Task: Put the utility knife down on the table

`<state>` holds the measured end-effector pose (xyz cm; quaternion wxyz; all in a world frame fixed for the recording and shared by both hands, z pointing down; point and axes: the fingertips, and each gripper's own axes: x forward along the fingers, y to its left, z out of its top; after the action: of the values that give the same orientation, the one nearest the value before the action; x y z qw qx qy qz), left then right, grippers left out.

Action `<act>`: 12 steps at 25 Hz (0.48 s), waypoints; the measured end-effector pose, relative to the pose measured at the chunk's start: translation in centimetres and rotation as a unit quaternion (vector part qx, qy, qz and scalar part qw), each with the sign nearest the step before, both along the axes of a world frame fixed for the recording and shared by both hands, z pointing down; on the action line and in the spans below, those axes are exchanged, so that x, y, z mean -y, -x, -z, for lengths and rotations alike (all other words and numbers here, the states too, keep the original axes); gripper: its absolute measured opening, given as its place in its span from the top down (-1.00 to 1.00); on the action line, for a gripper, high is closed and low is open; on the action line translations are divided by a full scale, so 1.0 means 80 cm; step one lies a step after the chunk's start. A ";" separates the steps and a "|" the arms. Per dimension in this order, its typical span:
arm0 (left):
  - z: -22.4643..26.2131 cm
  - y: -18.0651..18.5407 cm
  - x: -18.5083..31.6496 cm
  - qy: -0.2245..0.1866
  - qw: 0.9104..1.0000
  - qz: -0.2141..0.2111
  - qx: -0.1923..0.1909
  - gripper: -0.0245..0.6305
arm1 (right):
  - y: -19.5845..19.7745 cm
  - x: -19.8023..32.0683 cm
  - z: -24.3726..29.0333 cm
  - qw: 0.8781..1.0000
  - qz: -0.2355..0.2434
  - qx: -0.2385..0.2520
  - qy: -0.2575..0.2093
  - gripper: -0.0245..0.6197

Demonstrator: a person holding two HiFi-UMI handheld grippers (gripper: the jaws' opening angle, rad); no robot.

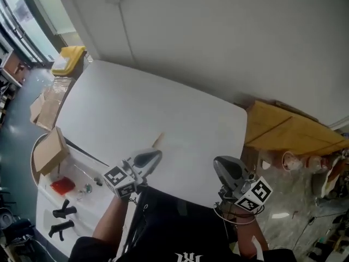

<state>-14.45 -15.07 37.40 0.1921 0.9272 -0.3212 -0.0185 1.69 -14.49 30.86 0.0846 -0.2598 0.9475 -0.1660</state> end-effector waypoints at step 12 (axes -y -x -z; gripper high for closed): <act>0.137 -0.080 -0.211 -0.054 0.997 -0.045 -0.021 0.91 | -0.035 -0.221 0.101 0.989 0.114 0.076 -0.055 0.91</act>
<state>-8.04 1.78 26.41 0.1489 0.9490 -0.2739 -0.0467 4.51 3.18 22.82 0.1508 -0.1321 0.9694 -0.1418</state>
